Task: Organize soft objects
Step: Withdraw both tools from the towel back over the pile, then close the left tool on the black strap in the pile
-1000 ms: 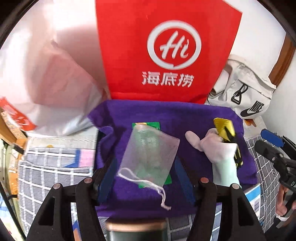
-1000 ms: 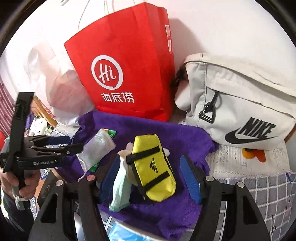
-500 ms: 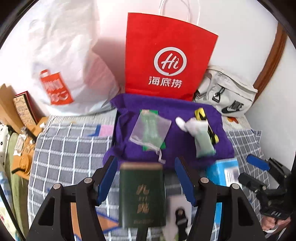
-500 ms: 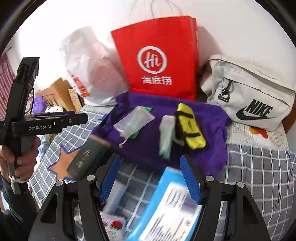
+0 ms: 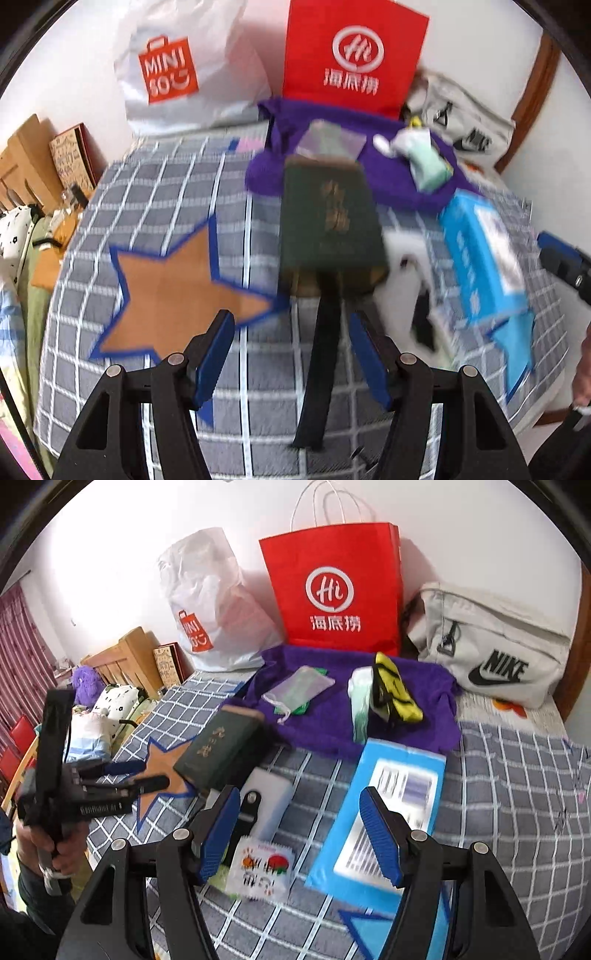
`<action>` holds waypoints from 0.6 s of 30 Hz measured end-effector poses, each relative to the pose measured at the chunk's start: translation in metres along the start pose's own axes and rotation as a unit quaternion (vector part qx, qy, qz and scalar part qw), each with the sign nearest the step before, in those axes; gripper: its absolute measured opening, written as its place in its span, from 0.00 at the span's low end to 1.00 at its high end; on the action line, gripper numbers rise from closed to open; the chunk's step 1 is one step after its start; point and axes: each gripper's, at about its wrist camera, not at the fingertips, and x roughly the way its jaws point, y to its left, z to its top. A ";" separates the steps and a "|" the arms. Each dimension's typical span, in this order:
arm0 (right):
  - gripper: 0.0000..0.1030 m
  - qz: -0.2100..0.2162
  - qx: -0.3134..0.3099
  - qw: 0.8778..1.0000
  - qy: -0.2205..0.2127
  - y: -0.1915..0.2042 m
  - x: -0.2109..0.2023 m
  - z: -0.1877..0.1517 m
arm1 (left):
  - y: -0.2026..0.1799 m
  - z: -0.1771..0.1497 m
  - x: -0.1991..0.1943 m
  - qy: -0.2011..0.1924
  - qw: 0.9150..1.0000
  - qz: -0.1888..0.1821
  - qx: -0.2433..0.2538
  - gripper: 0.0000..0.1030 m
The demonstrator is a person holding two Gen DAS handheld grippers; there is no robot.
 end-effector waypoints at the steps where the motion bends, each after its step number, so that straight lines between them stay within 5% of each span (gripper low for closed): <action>1: 0.65 0.003 0.003 1.000 0.002 0.001 0.000 -0.004 | 0.001 -0.007 0.002 0.003 1.000 -0.002 -0.001 0.61; 10: 0.65 0.008 0.006 1.000 0.007 0.007 -0.003 -0.039 | -0.019 -0.041 0.021 0.015 0.999 -0.008 0.039 0.60; 18: 0.65 0.004 0.008 1.000 0.003 0.002 -0.016 -0.063 | -0.032 -0.045 0.036 -0.004 0.996 0.014 0.089 0.36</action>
